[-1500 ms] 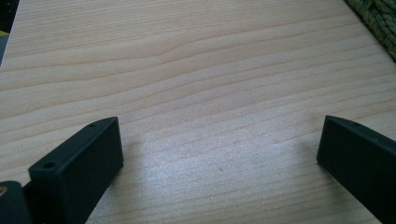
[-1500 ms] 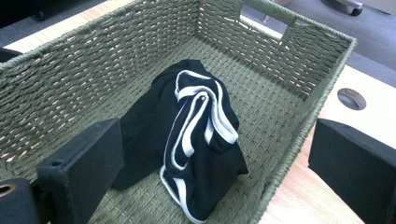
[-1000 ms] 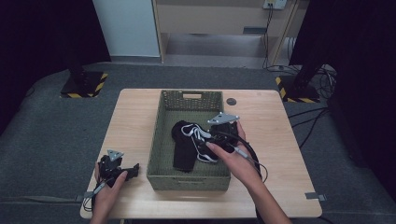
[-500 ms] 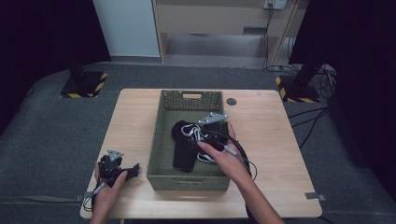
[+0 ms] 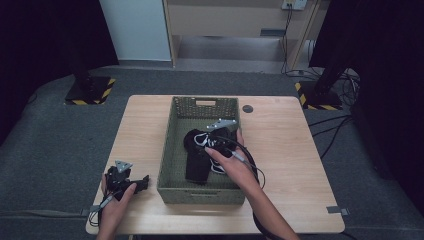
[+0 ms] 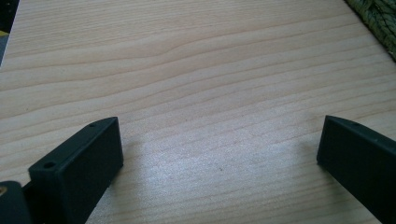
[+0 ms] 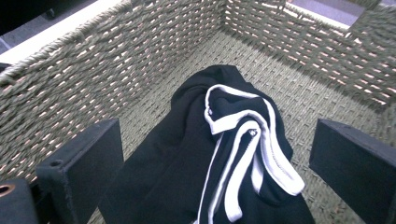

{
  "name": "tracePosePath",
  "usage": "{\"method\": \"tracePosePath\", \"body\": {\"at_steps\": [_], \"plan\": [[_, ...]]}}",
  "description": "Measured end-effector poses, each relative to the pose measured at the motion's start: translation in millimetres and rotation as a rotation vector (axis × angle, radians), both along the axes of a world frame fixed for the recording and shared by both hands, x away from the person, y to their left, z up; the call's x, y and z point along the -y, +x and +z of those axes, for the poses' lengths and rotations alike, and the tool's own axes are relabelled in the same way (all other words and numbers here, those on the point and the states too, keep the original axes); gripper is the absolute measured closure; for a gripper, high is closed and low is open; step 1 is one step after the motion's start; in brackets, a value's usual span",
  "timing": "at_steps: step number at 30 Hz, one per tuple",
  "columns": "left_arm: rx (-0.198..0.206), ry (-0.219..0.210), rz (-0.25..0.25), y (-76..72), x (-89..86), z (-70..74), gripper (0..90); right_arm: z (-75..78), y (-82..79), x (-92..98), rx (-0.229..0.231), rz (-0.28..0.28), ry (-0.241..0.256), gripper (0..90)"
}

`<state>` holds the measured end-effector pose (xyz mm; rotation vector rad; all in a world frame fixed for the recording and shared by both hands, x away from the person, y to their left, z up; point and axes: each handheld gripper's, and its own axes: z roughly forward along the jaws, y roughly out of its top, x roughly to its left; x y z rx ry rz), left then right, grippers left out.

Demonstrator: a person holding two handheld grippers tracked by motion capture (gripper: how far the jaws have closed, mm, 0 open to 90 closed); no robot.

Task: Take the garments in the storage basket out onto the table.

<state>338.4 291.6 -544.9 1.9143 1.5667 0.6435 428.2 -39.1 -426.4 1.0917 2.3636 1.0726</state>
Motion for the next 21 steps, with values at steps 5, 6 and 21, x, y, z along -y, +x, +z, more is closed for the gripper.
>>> {"method": "tracePosePath", "body": {"at_steps": [5, 6, 21], "plan": [[0.000, 0.000, 0.000, 0.0, 0.0, 0.0, 0.0, -6.6, 4.8, -4.8, -0.010, 0.001, -0.019, 3.0], [0.000, 0.000, 0.000, 0.0, 0.0, 0.0, 0.0, -7.3, 5.4, -5.1, -0.012, -0.001, -0.018, 3.0], [0.000, 0.000, 0.000, 0.0, 0.0, 0.0, 0.0, -22.2, 19.7, -8.8, -0.045, -0.013, -0.039, 3.1]]}}
